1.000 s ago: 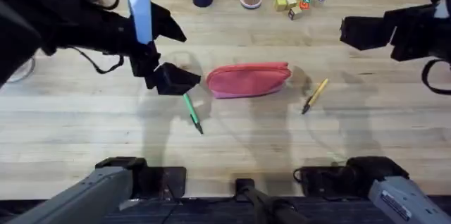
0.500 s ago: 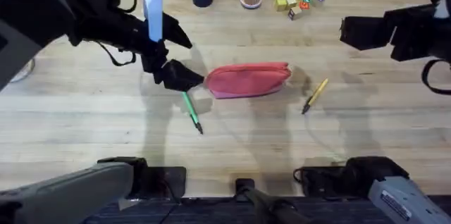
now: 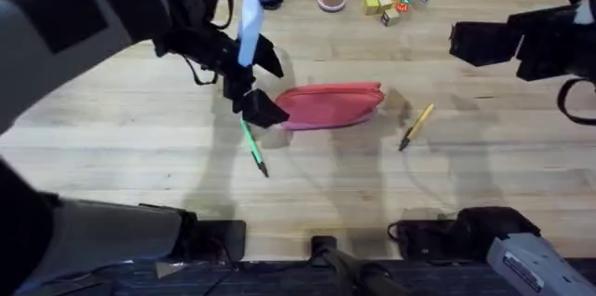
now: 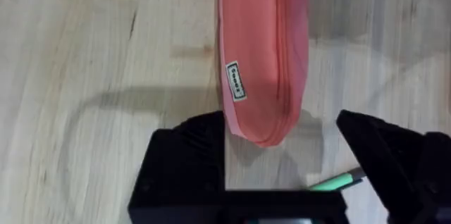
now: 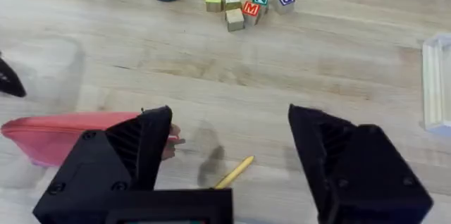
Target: Unzip the bag, pick up the pens from the table one at a time and place them inside, then zip the bag closed.
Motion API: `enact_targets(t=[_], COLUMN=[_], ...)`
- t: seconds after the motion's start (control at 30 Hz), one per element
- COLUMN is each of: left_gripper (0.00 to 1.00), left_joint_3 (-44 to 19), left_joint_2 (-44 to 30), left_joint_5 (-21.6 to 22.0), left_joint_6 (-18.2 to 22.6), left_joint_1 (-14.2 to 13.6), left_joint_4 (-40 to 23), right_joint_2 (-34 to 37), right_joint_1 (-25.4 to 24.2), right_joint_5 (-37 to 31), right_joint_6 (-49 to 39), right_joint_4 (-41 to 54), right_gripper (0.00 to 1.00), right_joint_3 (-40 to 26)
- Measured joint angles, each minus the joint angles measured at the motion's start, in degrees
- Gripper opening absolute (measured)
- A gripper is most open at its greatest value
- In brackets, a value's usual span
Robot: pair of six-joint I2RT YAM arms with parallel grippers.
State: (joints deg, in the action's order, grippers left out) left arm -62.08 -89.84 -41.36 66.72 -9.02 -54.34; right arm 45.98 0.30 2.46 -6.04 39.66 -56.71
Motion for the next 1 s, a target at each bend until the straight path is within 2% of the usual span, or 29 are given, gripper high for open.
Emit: enact_targets(t=[0.33,0.4,0.47,0.53,0.63,0.77,1.0], left_gripper=[0.997,0.958,0.882,0.703,0.332,0.075,0.044], left_joint_3=[0.0,0.0,0.0,0.0,0.0,0.0,0.0], left_joint_2=[-2.9,-3.1,-3.1,-3.1,-3.1,-3.1,-3.1], left_joint_5=[0.0,0.0,0.0,0.0,0.0,0.0,0.0], left_joint_6=[0.2,0.3,0.4,0.4,0.4,0.6,0.6], left_joint_1=[-1.1,-1.1,-1.1,-1.1,-1.1,-1.2,-1.3], left_joint_4=[0.7,0.9,1.2,1.3,1.4,1.6,1.7], right_joint_2=[0.0,0.0,0.0,0.0,0.0,0.0,0.0], right_joint_1=[0.0,0.0,0.0,0.0,0.0,0.0,0.0], right_joint_5=[0.0,0.0,0.0,0.0,0.0,0.0,0.2], right_joint_6=[0.0,0.0,0.0,0.0,0.0,0.0,0.0], right_joint_4=[0.0,0.0,0.0,0.0,0.0,0.0,0.4], right_gripper=[0.996,0.997,0.996,0.997,0.997,0.996,0.996], right_joint_3=[0.0,0.0,0.0,0.0,0.0,0.0,0.0])
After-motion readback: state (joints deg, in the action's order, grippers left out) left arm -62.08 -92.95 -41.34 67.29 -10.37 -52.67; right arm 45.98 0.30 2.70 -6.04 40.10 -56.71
